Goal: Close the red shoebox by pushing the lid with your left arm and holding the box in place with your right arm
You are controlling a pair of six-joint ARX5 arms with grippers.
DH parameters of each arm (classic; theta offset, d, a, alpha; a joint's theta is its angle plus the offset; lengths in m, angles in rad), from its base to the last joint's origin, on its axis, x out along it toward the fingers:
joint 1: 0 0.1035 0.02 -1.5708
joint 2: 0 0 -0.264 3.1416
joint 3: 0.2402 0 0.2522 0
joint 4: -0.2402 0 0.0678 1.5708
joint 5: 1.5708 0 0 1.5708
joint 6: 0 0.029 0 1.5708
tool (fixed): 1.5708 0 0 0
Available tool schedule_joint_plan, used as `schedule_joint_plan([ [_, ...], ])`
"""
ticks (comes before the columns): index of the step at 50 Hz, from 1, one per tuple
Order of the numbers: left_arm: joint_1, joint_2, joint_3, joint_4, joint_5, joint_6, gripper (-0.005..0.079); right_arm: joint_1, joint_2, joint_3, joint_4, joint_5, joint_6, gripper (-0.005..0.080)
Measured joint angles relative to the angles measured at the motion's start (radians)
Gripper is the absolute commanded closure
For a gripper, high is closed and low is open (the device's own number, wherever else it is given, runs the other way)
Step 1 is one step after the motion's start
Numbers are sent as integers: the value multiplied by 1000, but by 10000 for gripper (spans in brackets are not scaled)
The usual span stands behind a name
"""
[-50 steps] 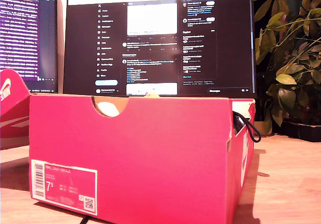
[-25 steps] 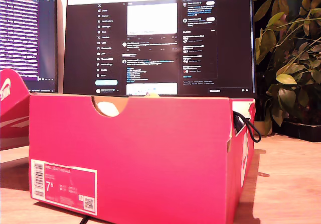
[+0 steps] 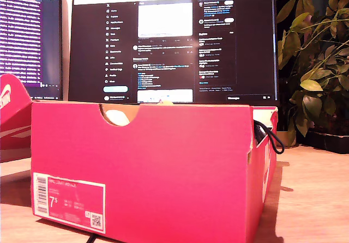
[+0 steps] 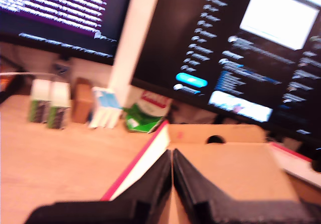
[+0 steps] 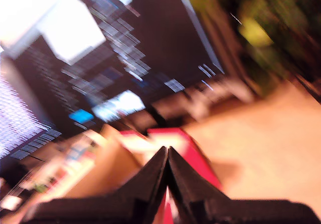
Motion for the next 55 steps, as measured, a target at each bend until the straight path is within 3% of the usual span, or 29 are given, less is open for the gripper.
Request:
schedule_joint_plan([
  [19, 8, 418, 149, -21, 117, 25, 761, 0, 330, 55, -56, -179, 16, 764],
  [34, 109, 846, 393, -40, 303, 82, 761, 0, 584, 55, -42, -268, 10, 764],
  [45, 165, 1118, 540, -159, 390, 189, 761, 13, 739, 55, 56, -307, -11, 764],
  [55, 200, 1287, 686, -247, 430, 234, 761, 91, 860, 55, 174, -314, -11, 764],
])
